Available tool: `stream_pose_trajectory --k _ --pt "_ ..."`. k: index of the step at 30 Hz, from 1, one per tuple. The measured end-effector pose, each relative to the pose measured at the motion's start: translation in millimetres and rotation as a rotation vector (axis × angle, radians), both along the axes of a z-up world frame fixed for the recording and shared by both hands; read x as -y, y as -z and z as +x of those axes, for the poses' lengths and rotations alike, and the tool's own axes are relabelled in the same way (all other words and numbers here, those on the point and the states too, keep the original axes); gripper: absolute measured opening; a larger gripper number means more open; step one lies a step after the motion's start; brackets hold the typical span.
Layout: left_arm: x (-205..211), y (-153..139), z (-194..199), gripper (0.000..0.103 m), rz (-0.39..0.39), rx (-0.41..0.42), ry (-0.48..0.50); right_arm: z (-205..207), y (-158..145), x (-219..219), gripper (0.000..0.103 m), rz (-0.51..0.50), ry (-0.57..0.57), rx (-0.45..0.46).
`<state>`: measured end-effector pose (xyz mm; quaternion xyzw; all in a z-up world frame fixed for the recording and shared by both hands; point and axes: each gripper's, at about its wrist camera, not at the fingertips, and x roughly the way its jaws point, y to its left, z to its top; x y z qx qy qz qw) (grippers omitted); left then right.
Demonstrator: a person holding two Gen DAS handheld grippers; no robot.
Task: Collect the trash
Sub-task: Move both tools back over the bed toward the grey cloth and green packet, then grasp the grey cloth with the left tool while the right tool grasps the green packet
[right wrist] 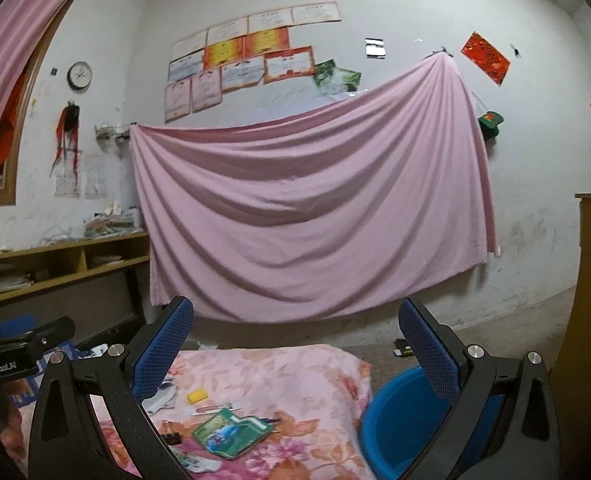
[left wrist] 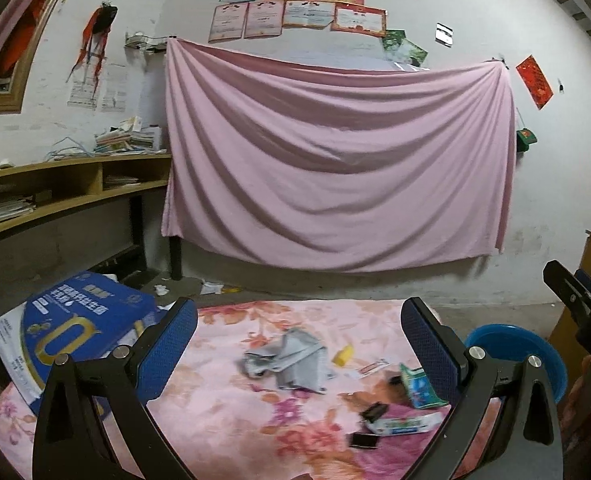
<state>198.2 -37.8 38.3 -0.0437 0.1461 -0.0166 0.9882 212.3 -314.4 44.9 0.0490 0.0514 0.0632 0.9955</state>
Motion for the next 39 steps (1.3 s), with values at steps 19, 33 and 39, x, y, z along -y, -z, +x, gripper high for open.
stream_pose_trajectory --k 19,33,39 --pt "-32.7 61.2 64.3 0.099 0.044 -0.288 0.094 53.8 44.3 -65.5 0.103 -0.149 0.000 -0.394" --pt "-15.1 83.6 123.7 0.079 0.114 -0.398 0.238 101.0 87.1 -71.6 0.103 -0.134 -0.070 -0.727" --pt "-6.3 96.3 140.6 0.048 0.168 -0.471 0.219 112.8 104.9 -69.2 0.103 -0.084 -0.118 -0.833"
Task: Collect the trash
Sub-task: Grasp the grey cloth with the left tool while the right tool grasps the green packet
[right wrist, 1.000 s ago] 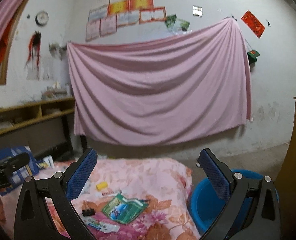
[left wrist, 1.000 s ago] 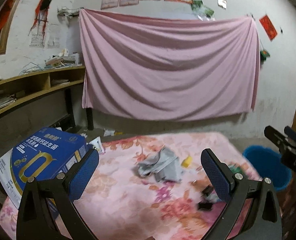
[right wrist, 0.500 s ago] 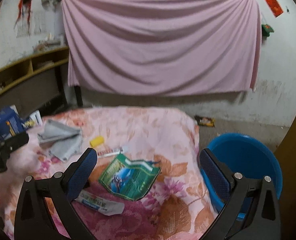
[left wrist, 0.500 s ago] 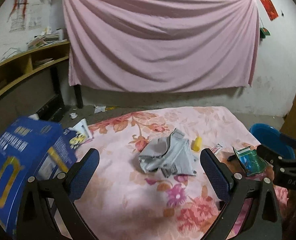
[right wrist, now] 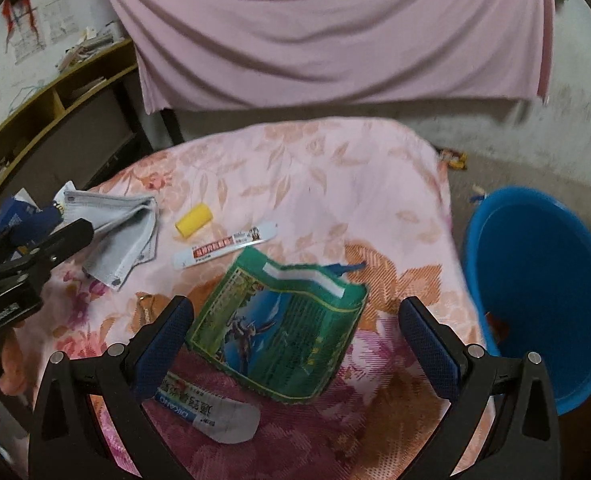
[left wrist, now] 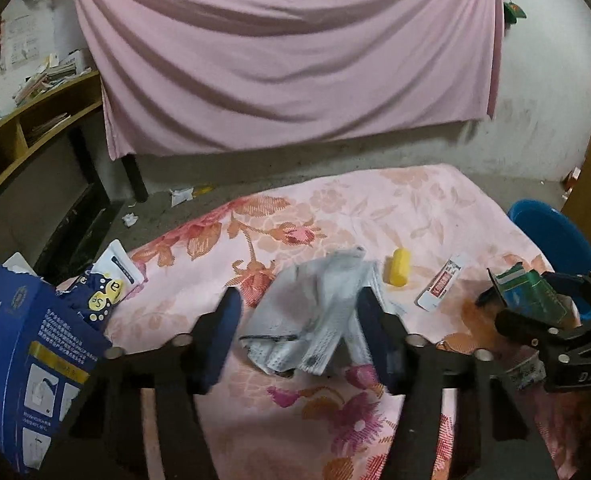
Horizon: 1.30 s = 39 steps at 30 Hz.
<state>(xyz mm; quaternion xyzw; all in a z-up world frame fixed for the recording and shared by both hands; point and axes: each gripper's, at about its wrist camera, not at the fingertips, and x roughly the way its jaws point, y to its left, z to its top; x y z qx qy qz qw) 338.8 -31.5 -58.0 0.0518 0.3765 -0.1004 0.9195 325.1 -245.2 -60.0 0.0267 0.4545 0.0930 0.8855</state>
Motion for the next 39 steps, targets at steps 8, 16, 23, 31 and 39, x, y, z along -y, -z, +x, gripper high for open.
stream_pose_trajectory --k 8,16,23,31,39 --pt "5.0 7.6 3.2 0.010 0.012 -0.028 0.029 3.7 2.7 -1.6 0.102 0.008 -0.018 -0.016" --pt "-2.3 -0.1 -16.3 0.000 -0.028 -0.005 0.004 0.9 1.0 -6.6 0.077 -0.052 -0.043 -0.006" --pt "-3.6 -11.1 -36.6 0.000 -0.053 0.027 -0.010 -5.3 -3.9 4.8 0.047 0.004 -0.055 0.008" --pt "2.3 -29.0 -58.2 0.000 -0.058 0.096 -0.011 -8.0 -5.8 8.7 0.025 0.061 -0.074 0.015" --pt "12.0 -54.2 -72.5 0.000 -0.065 0.170 -0.001 -16.1 -14.9 11.3 0.011 0.107 -0.089 0.079"
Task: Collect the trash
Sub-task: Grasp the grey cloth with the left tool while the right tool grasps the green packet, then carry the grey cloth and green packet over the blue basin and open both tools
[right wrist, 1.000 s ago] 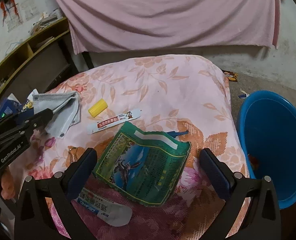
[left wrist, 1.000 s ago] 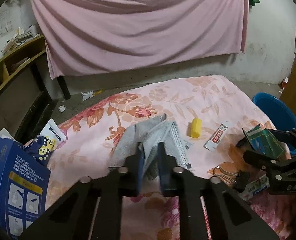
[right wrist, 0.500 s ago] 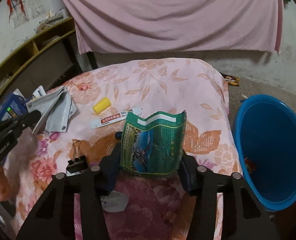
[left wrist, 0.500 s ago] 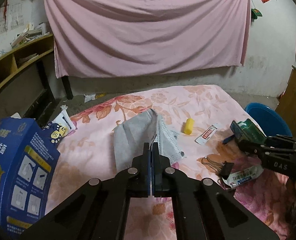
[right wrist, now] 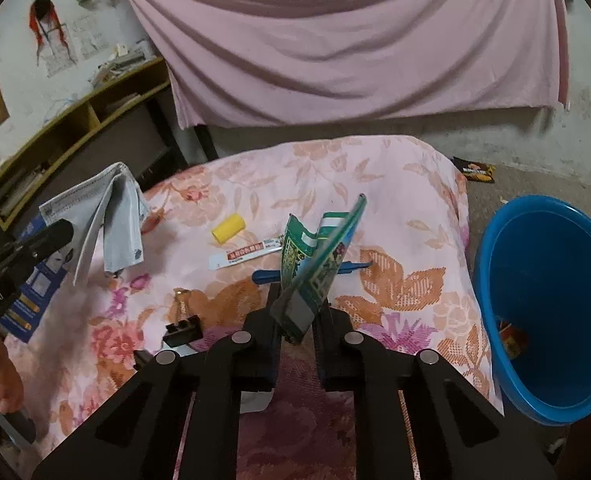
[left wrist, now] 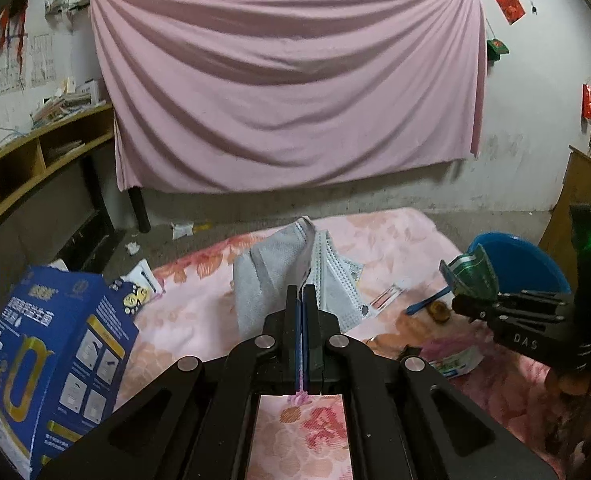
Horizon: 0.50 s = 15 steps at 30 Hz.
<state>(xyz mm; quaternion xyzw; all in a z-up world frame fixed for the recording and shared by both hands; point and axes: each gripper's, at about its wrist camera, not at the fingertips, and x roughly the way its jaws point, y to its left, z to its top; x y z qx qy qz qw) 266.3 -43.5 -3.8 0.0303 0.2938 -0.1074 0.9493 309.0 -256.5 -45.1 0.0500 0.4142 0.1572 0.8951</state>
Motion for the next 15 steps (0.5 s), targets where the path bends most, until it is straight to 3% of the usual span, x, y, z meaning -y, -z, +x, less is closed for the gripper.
stream_pose_trajectory --k 8,15 --pt "20.8 -25.5 -14.0 0.000 -0.028 0.095 0.042 -12.1 -16.4 16.3 0.011 0.090 0.008 0.106" --pt "54.3 -51.6 -20.2 0.000 -0.075 0.190 0.128 -43.1 -50.1 42.8 0.011 0.101 0.057 0.388"
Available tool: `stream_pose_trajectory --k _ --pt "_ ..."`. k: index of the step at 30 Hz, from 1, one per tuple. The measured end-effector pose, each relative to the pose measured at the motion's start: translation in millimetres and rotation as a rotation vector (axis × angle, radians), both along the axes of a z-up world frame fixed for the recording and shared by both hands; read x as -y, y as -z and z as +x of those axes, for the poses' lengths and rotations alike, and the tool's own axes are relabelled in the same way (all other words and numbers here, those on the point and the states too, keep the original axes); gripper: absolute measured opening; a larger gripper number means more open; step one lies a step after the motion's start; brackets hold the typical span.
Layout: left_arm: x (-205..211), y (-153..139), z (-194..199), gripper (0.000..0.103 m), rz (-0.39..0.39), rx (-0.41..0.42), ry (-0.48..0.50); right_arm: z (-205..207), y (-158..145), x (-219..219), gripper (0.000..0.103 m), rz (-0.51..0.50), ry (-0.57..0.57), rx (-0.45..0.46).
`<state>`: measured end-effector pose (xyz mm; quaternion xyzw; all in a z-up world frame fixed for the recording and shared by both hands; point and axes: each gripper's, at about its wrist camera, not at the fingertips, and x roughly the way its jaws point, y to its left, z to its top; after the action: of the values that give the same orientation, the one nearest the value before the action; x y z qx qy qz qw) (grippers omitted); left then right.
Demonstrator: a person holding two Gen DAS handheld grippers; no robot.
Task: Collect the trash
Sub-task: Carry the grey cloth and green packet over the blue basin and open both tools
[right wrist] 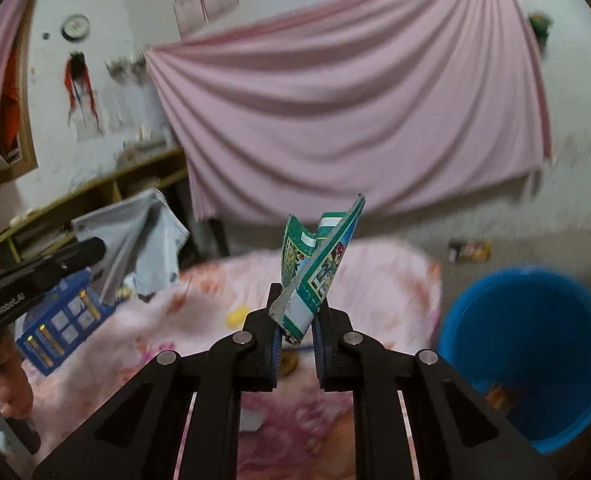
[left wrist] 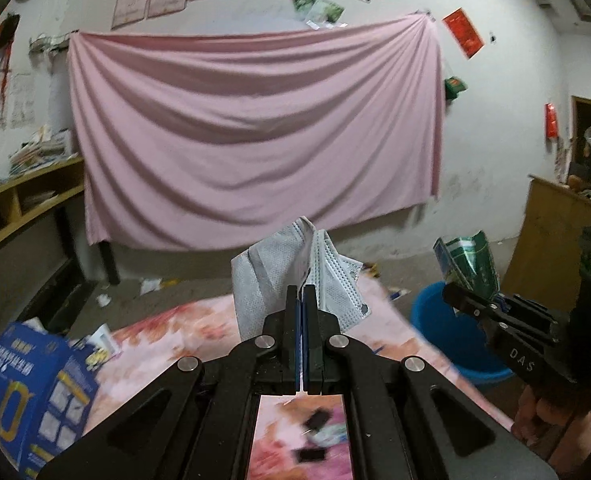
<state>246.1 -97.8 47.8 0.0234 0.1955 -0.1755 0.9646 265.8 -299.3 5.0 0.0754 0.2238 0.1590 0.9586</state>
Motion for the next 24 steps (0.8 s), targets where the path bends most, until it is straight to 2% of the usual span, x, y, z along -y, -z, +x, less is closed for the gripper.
stream_pose_trajectory --k 4,9,18,24 --pt "25.7 -9.7 -0.1 0.000 -0.019 0.028 0.062 -20.5 -15.5 19.7 0.011 -0.002 0.055 0.147" --pt "64.0 -15.1 4.8 0.000 -0.028 0.042 0.143 -35.3 -20.8 44.3 0.011 -0.006 0.141 0.234" --pt "127.5 -10.3 17.4 0.000 -0.033 0.007 0.270 -45.3 -16.8 100.0 0.011 0.016 0.298 0.247" --pt "156.6 2.0 30.4 0.000 -0.044 -0.080 0.314 -46.3 -11.4 128.4 0.013 0.043 0.373 0.214"
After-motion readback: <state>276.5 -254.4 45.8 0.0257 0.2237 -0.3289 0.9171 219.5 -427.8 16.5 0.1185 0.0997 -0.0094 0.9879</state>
